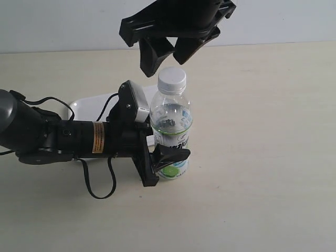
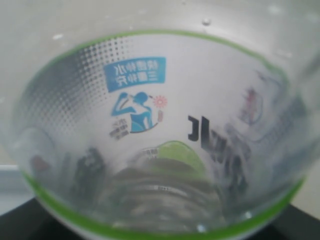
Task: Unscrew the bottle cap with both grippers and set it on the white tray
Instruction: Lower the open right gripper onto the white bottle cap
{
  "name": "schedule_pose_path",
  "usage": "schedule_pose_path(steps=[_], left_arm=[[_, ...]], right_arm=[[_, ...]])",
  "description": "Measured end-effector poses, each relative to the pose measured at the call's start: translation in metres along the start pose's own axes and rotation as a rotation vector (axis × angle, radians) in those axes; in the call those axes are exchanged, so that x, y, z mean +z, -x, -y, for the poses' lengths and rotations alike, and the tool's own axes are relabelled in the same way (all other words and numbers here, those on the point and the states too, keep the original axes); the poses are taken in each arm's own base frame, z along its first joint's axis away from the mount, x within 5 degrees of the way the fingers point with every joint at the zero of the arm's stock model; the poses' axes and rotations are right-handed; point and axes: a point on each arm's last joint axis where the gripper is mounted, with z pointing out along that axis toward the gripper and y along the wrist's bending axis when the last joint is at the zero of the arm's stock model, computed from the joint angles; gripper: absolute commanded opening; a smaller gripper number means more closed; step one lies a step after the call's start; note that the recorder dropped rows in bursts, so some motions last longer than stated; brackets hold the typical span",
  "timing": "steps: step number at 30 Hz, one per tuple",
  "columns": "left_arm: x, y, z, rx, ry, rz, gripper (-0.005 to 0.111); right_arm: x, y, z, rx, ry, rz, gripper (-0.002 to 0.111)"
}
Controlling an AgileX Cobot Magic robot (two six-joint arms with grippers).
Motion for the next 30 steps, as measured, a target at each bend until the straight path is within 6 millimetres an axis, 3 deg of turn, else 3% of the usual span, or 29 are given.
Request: schedule_pose_path(steps=[8, 16, 22, 30], left_arm=[[0.0, 0.001, -0.001, -0.002, 0.003, -0.002, 0.0], [0.001, 0.001, -0.002, -0.009, 0.007, -0.008, 0.0], [0.001, 0.001, -0.002, -0.009, 0.007, -0.007, 0.0], [0.001, 0.001, -0.002, -0.012, 0.007, -0.007, 0.0]], right_arm=[[-0.005, -0.014, 0.003, -0.007, -0.038, -0.019, 0.061], [-0.003, -0.014, 0.003, -0.001, -0.04, -0.023, 0.061], [0.009, -0.012, 0.005, 0.003, -0.039, -0.053, 0.06], [0.01, -0.012, 0.005, 0.005, -0.035, -0.055, 0.052]])
